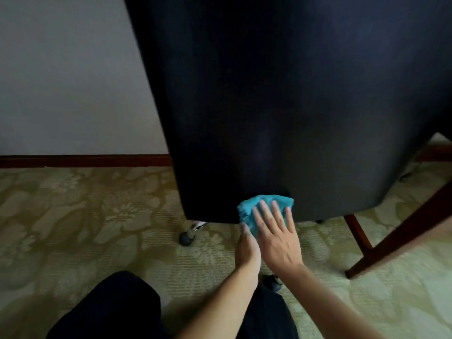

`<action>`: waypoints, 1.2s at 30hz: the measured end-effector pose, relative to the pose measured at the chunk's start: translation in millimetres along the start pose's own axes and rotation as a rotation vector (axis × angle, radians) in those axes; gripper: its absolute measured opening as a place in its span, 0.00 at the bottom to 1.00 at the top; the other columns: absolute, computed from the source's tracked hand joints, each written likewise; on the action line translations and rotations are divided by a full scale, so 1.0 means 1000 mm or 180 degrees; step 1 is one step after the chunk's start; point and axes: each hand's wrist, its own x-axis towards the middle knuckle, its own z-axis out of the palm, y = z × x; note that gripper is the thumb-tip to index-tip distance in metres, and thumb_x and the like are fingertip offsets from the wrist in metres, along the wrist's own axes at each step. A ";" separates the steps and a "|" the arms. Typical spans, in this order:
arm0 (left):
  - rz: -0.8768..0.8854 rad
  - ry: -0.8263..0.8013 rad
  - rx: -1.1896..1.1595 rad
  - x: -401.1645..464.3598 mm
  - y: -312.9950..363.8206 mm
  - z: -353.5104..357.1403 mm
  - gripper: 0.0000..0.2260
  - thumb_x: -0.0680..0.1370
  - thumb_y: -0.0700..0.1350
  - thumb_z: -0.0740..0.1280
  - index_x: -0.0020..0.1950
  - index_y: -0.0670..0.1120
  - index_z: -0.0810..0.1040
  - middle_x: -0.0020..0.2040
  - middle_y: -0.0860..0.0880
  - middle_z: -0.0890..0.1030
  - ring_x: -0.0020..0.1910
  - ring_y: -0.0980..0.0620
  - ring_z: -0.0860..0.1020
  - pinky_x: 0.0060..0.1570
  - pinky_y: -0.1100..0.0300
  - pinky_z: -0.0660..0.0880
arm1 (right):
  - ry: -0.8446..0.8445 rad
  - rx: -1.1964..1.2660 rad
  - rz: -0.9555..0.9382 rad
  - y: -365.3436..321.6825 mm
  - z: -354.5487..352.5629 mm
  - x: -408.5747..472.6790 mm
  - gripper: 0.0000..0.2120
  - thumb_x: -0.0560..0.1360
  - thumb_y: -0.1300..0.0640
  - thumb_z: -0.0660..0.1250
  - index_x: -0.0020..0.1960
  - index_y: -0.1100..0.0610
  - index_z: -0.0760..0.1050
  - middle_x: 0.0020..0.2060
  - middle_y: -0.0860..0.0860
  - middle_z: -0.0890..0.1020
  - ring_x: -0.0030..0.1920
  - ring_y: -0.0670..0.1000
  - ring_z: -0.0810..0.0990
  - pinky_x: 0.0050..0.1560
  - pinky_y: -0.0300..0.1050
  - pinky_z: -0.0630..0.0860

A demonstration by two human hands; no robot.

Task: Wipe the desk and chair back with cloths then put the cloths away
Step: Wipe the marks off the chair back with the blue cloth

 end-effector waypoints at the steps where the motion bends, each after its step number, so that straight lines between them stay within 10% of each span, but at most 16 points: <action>1: 0.0005 -0.0065 0.0121 -0.002 0.000 0.007 0.27 0.83 0.61 0.52 0.68 0.43 0.76 0.61 0.43 0.80 0.60 0.41 0.79 0.66 0.46 0.73 | 0.0016 0.0172 0.0498 0.001 0.000 -0.005 0.31 0.77 0.51 0.56 0.77 0.58 0.56 0.77 0.54 0.57 0.80 0.55 0.42 0.78 0.60 0.44; 8: 0.0019 -0.0380 0.1198 -0.007 -0.004 0.061 0.29 0.82 0.64 0.52 0.66 0.44 0.77 0.64 0.42 0.80 0.62 0.41 0.78 0.66 0.46 0.73 | 0.0718 0.2372 0.3296 0.037 -0.019 0.006 0.29 0.84 0.57 0.52 0.79 0.51 0.39 0.78 0.44 0.39 0.79 0.49 0.39 0.76 0.35 0.38; 12: 0.0346 -0.0682 0.1590 -0.006 0.000 0.091 0.22 0.82 0.58 0.57 0.64 0.45 0.79 0.67 0.44 0.77 0.66 0.44 0.75 0.68 0.46 0.71 | 0.1260 0.3383 0.5040 0.099 -0.026 0.022 0.27 0.82 0.56 0.49 0.80 0.48 0.48 0.77 0.54 0.62 0.74 0.56 0.64 0.75 0.55 0.61; 15: 0.0321 -0.0962 0.1731 -0.011 -0.001 0.110 0.12 0.81 0.54 0.61 0.46 0.51 0.81 0.58 0.48 0.81 0.57 0.47 0.79 0.61 0.48 0.77 | 0.1507 0.4290 0.5917 0.145 -0.033 0.027 0.17 0.82 0.57 0.52 0.66 0.56 0.72 0.55 0.55 0.80 0.50 0.55 0.80 0.50 0.45 0.79; 19: 0.0571 -0.1085 0.1871 -0.017 0.000 0.124 0.10 0.81 0.49 0.63 0.46 0.48 0.81 0.55 0.45 0.83 0.57 0.44 0.80 0.61 0.46 0.77 | 0.1734 0.4851 0.6001 0.148 -0.034 0.029 0.19 0.81 0.59 0.53 0.69 0.56 0.71 0.59 0.54 0.79 0.57 0.56 0.79 0.60 0.51 0.75; 24: 0.1162 -0.0982 0.2261 -0.021 0.001 0.119 0.09 0.80 0.47 0.63 0.51 0.45 0.81 0.50 0.47 0.83 0.53 0.46 0.80 0.57 0.52 0.77 | 0.0577 0.4887 0.5989 0.091 -0.040 0.019 0.13 0.80 0.64 0.53 0.39 0.58 0.69 0.33 0.53 0.73 0.32 0.50 0.73 0.32 0.43 0.70; 27: 0.1561 -0.1087 0.2815 -0.025 0.004 0.113 0.07 0.79 0.49 0.63 0.50 0.50 0.80 0.49 0.51 0.83 0.50 0.50 0.80 0.52 0.56 0.77 | 0.0444 0.4500 0.5813 0.088 -0.049 0.018 0.13 0.81 0.66 0.53 0.40 0.59 0.69 0.34 0.53 0.73 0.32 0.49 0.72 0.30 0.40 0.69; 30: 0.1789 -0.1341 0.2932 -0.033 0.010 0.113 0.07 0.79 0.50 0.63 0.48 0.52 0.79 0.43 0.54 0.83 0.46 0.51 0.81 0.50 0.54 0.77 | 0.1382 0.4181 0.5828 0.125 -0.060 0.034 0.17 0.80 0.66 0.51 0.66 0.65 0.70 0.52 0.59 0.78 0.51 0.56 0.78 0.55 0.49 0.77; 32: 0.1923 -0.1455 0.2735 -0.040 0.018 0.116 0.08 0.80 0.49 0.62 0.45 0.51 0.79 0.39 0.51 0.82 0.44 0.50 0.81 0.47 0.51 0.77 | 0.1472 0.3703 0.5288 0.150 -0.069 0.052 0.25 0.82 0.61 0.49 0.79 0.56 0.55 0.73 0.57 0.68 0.72 0.58 0.67 0.75 0.52 0.61; 36: 0.2768 -0.1199 0.2369 -0.052 0.035 0.113 0.07 0.80 0.47 0.63 0.47 0.51 0.80 0.44 0.53 0.82 0.42 0.59 0.80 0.40 0.63 0.76 | 0.1178 0.2370 0.3865 0.141 -0.066 0.053 0.28 0.84 0.62 0.50 0.80 0.61 0.43 0.80 0.59 0.46 0.79 0.59 0.43 0.78 0.50 0.41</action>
